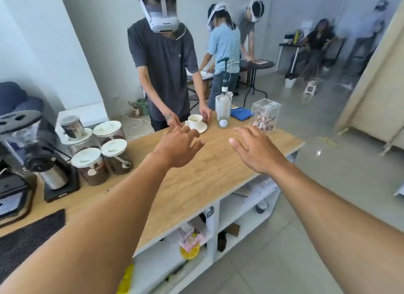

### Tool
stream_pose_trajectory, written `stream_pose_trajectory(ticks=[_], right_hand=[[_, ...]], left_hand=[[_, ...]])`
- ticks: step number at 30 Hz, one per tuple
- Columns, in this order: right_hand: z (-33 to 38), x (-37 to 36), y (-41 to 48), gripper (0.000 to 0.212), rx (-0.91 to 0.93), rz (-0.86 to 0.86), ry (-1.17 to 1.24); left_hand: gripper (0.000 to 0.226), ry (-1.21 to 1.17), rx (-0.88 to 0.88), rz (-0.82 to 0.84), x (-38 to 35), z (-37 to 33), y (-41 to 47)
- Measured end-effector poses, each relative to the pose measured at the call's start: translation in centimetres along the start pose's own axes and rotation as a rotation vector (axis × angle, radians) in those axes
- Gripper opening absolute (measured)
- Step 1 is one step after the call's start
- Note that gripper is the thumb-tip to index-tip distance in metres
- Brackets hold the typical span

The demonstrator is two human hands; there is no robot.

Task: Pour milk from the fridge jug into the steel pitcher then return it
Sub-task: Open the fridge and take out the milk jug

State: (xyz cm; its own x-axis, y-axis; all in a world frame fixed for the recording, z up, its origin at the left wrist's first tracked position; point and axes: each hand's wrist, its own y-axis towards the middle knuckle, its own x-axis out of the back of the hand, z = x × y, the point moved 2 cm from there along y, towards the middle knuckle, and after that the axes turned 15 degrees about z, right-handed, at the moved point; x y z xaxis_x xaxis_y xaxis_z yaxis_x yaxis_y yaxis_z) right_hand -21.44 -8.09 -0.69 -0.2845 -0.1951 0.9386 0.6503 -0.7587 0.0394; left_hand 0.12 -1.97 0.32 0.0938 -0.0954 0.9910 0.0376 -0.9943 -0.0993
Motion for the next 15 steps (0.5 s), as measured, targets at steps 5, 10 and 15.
stream_pose_trajectory(ticks=[5, 10, 15], right_hand=[[-8.3, 2.9, -7.0, 0.057, -0.113, -0.094, 0.021], [-16.3, 5.4, -15.0, 0.056, -0.294, -0.151, 0.007], [-24.0, 8.3, -25.0, 0.058, -0.462, -0.203, 0.030]], left_hand=[[0.051, 0.052, -0.167, 0.017, -0.7, -11.0, 2.9], [0.049, 0.091, -0.322, 0.040, -2.4, -21.5, 5.4], [0.049, 0.105, -0.493, 0.047, -3.5, -33.5, 6.7]])
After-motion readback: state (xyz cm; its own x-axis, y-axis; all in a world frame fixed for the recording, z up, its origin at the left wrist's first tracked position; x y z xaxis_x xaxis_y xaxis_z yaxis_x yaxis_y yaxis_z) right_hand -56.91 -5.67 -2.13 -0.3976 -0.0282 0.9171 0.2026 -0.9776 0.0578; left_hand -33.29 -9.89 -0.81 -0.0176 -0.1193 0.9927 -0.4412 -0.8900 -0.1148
